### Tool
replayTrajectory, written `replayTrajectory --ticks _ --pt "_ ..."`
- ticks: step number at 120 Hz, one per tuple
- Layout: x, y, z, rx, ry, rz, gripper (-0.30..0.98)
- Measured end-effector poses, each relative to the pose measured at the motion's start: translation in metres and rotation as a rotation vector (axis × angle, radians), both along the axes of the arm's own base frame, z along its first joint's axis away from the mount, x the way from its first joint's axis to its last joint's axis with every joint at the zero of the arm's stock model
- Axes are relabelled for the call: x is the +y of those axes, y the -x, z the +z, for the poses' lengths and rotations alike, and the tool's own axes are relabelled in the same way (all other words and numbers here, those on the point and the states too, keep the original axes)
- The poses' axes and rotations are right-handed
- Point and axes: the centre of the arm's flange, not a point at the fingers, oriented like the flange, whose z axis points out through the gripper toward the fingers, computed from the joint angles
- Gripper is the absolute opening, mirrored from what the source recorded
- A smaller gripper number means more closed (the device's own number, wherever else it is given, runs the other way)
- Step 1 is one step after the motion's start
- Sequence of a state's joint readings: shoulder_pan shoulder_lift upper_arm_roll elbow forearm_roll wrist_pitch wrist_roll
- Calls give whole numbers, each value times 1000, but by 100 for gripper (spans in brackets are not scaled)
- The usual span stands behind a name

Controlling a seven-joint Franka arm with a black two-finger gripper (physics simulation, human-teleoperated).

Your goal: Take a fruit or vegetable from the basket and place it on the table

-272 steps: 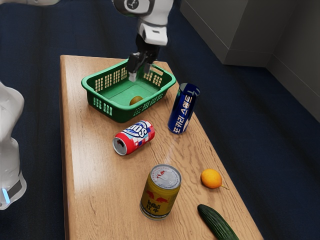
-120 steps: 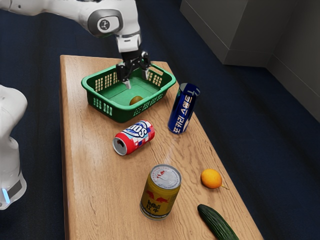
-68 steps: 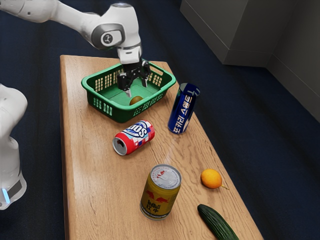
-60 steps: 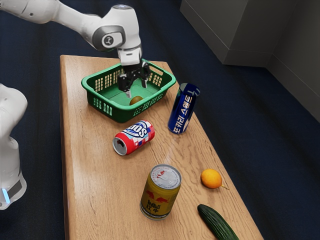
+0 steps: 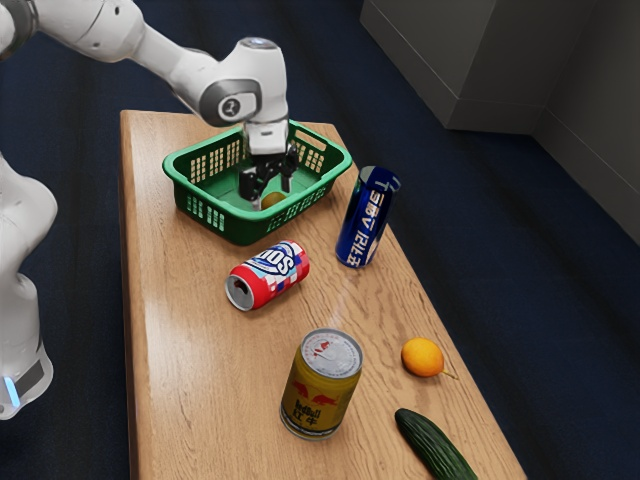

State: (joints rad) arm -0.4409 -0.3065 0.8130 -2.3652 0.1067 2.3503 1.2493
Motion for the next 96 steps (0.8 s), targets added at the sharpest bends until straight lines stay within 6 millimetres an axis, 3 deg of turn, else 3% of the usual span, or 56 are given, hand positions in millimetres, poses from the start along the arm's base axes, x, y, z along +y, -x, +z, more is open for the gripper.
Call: replayTrajectory --ticks 23,53,96 --pt "-10 -19 20 -9 -16 -24 66" --pt "-21 -36 5 50 -20 -15 66" --pt "-12 -33 -4 81 -13 8 66"
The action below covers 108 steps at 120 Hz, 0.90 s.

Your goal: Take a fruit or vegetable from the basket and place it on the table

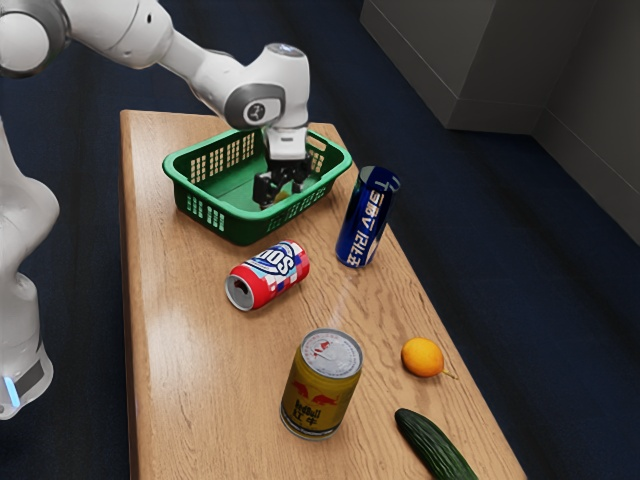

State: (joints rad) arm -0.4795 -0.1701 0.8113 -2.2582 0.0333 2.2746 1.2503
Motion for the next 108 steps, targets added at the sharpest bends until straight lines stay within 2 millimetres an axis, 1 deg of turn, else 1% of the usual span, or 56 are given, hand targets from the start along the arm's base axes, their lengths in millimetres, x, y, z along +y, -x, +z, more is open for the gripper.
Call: replayTrajectory --ticks 19,36,49,63,68,75,85,108 --pt "1 -2 -9 20 -13 3 66" --pt "3 -3 -11 24 -18 9 56" --pt "6 -6 -2 7 -25 11 52" --pt "9 -6 1 4 -25 15 46" --pt "13 -6 6 4 -23 23 44" --pt "17 -6 13 13 -17 29 39" --pt "19 -7 25 33 -6 30 38" --pt "19 -5 41 95 18 25 37"
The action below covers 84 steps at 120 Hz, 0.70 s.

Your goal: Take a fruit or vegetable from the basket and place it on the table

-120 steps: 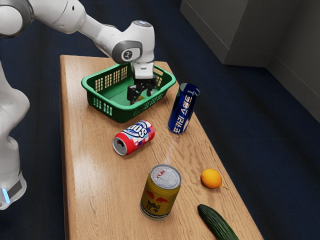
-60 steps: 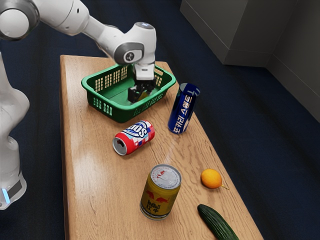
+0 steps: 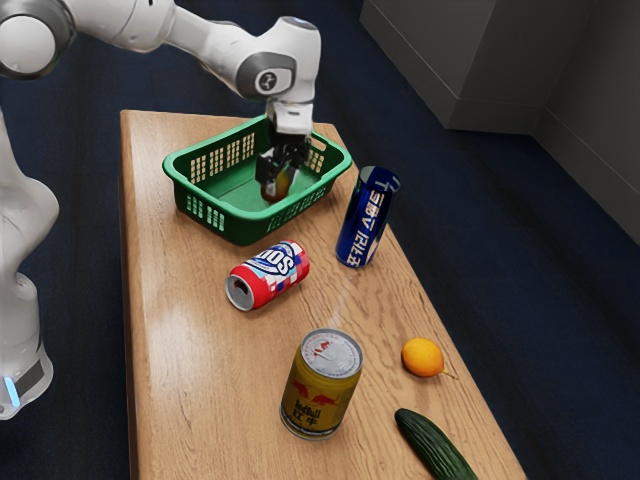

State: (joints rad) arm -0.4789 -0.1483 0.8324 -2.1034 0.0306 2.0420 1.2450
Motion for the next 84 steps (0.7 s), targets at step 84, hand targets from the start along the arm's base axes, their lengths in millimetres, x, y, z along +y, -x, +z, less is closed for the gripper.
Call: replayTrajectory --ticks 84 --pt "-109 88 155 -83 -144 -45 32"
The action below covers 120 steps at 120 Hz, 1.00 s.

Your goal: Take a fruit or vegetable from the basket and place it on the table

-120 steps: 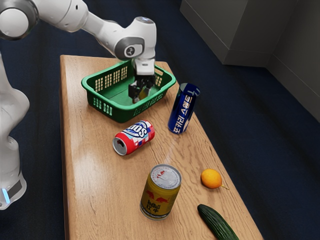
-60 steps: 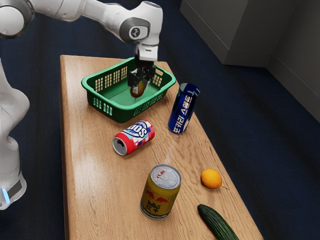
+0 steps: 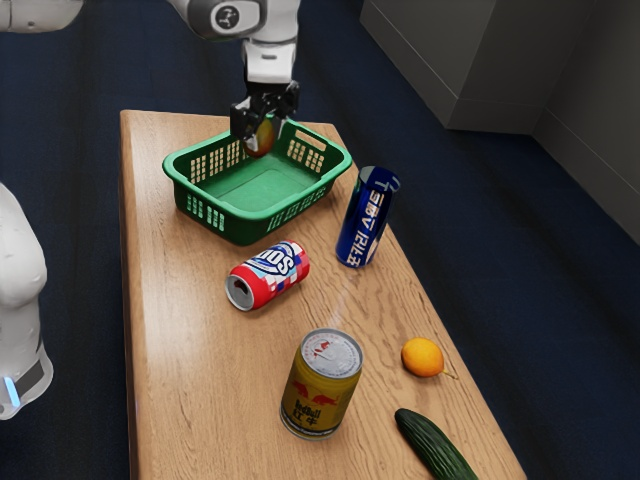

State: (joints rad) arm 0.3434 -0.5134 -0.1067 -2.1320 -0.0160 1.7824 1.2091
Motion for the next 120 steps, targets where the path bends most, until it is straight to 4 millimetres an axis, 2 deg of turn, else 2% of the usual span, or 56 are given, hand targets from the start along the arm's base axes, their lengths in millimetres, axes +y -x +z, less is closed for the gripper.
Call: replayTrajectory --ticks 13,37,51,59,80,96,120 --pt "-16 7 8 -5 -8 -1 32" --pt "-63 4 14 -11 -6 -66 32" --pt "-73 16 43 -56 -10 -69 32" --pt "-80 19 50 -58 -10 -78 32" --pt "-138 27 70 -80 -20 -185 32" --pt "-176 29 76 -90 -40 -235 32" --pt "-209 32 88 -123 -49 -262 33"
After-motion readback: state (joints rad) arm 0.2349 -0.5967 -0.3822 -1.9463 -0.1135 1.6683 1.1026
